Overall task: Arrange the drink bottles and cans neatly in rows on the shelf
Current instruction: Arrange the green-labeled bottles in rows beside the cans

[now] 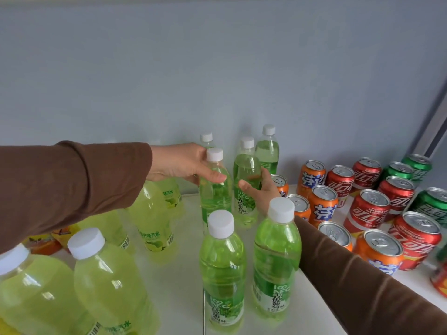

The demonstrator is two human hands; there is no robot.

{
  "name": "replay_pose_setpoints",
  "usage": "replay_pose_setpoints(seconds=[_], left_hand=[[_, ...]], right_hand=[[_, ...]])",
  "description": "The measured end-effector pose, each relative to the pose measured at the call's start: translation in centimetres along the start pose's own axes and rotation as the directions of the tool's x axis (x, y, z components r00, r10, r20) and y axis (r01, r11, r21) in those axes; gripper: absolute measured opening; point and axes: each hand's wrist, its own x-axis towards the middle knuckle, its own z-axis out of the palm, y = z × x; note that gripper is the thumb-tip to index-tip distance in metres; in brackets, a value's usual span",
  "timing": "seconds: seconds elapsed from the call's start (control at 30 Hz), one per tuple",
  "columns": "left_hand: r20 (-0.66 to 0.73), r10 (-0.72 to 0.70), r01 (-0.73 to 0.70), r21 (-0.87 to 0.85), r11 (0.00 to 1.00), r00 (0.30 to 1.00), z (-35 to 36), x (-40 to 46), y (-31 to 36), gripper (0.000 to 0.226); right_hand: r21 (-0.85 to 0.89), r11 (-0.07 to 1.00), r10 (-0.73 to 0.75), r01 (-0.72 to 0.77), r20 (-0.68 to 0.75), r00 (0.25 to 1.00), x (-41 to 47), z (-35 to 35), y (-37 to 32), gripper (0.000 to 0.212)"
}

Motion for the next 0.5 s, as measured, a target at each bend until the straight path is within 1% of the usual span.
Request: replay_pose_setpoints(seconds=[0.07, 0.1, 0.13, 0.17, 0.2, 0.23, 0.3, 0.33, 0.37, 0.43, 0.5], left_hand=[[-0.05, 0.005, -0.005, -0.004, 1.0, 0.999, -1.0, -0.2, 0.2, 0.047], [-0.08, 0.003, -0.004, -0.014, 1.0, 0.997, -1.6, -0.3, 0.5, 0.056], [-0.109, -0.002, -0.002, -0.029, 1.0, 0.994, -2.2, -0.4, 0.7, 0.063], [-0.129, -0.002, -0.004, -0.046, 0.999, 0.992, -2.7, -0.6, 1.0, 0.065], [-0.148, 0.001, -0.01, -0.063, 0.998, 0.989, -3.2, -0.8, 1.4, 0.063], [-0.168, 0.005, -0.018, -0.076, 0.997, 0.986, -3.6, -1.0, 1.8, 0.058], [-0.202, 0.01, -0.031, -0.097, 0.995, 0.979, -4.2, -1.3, 2.4, 0.053], [-0.211, 0.011, -0.034, -0.106, 0.994, 0.977, -4.4, -1.3, 2.7, 0.051], [-0.219, 0.009, -0.035, -0.114, 0.993, 0.976, -4.6, -1.4, 3.0, 0.048], [-0.223, 0.01, -0.038, -0.121, 0.992, 0.975, -4.8, -1.4, 3.4, 0.043], [-0.214, 0.019, -0.046, -0.12, 0.992, 0.977, -4.9, -1.5, 3.7, 0.038]], right_hand=[[0.013, 1.0, -0.001, 0.001, -0.002, 1.0, -0.1, -0.2, -0.5, 0.05], [0.05, 0.999, 0.0, 0.0, 0.01, 1.0, -0.3, -0.5, -0.9, 0.044], [0.1, 0.995, -0.005, 0.002, 0.025, 1.0, -0.3, -0.8, -1.5, 0.049], [0.143, 0.99, -0.004, -0.002, 0.04, 0.999, -0.4, -1.1, -2.2, 0.065], [0.184, 0.983, -0.003, -0.008, 0.059, 0.998, -0.5, -1.4, -3.2, 0.082], [0.231, 0.973, -0.005, -0.012, 0.074, 0.997, -0.7, -1.7, -4.3, 0.09], [0.367, 0.93, -0.007, -0.034, 0.11, 0.994, -0.6, -2.4, -6.1, 0.093], [0.43, 0.901, 0.006, -0.063, 0.132, 0.991, -0.6, -2.8, -7.0, 0.088], [0.474, 0.877, 0.005, -0.081, 0.16, 0.987, -0.6, -3.1, -7.8, 0.079], [0.506, 0.859, -0.038, -0.079, 0.218, 0.975, -0.7, -3.8, -8.8, 0.06], [0.51, 0.857, -0.052, -0.078, 0.236, 0.97, -0.9, -4.1, -9.4, 0.052]])
